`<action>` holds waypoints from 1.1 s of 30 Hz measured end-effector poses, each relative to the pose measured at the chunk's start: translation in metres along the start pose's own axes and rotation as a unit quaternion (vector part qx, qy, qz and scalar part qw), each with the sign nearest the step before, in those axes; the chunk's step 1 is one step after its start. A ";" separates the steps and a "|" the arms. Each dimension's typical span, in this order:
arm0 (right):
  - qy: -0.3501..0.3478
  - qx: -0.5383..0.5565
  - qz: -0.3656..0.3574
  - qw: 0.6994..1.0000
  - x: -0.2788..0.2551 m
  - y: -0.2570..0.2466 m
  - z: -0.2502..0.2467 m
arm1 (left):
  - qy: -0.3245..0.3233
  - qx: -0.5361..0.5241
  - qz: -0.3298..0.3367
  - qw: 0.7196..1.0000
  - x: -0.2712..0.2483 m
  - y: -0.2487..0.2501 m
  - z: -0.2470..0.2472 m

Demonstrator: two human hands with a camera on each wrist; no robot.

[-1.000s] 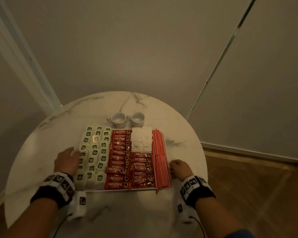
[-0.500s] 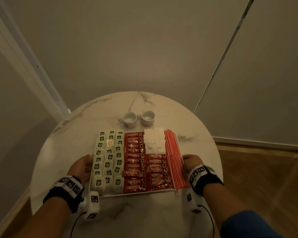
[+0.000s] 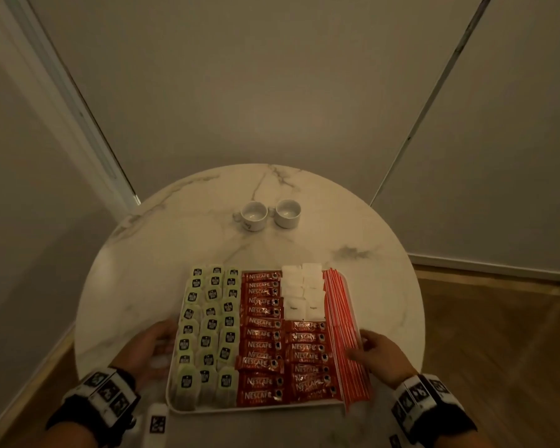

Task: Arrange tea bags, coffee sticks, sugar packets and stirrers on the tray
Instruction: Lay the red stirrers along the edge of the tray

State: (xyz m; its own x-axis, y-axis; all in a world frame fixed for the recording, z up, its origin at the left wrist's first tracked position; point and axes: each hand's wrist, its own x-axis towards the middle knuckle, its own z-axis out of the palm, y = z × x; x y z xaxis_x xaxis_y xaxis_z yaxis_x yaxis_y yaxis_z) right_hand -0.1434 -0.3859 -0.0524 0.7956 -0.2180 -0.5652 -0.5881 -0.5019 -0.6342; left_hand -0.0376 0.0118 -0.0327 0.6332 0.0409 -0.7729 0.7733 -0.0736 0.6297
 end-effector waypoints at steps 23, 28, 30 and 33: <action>0.007 -0.213 -0.016 0.977 -0.044 0.001 0.040 | -0.011 0.039 0.024 0.999 -0.009 0.004 0.001; -0.042 -0.186 0.005 0.982 -0.047 -0.006 0.034 | -0.005 0.047 0.023 0.999 -0.002 0.001 -0.001; -0.056 -0.178 0.001 0.982 -0.044 -0.006 0.030 | -0.006 0.048 0.022 0.999 0.001 0.001 -0.002; -0.073 -0.159 0.015 0.985 -0.039 -0.019 0.018 | -0.007 0.081 0.030 0.996 0.002 0.005 -0.003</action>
State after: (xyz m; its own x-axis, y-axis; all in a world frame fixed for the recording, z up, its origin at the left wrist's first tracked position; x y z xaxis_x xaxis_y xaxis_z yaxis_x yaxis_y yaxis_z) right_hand -0.1658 -0.3529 -0.0273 0.7351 -0.1264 -0.6661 -0.5182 -0.7382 -0.4318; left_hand -0.0321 0.0145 -0.0312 0.6766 0.0184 -0.7361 0.7185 -0.2352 0.6546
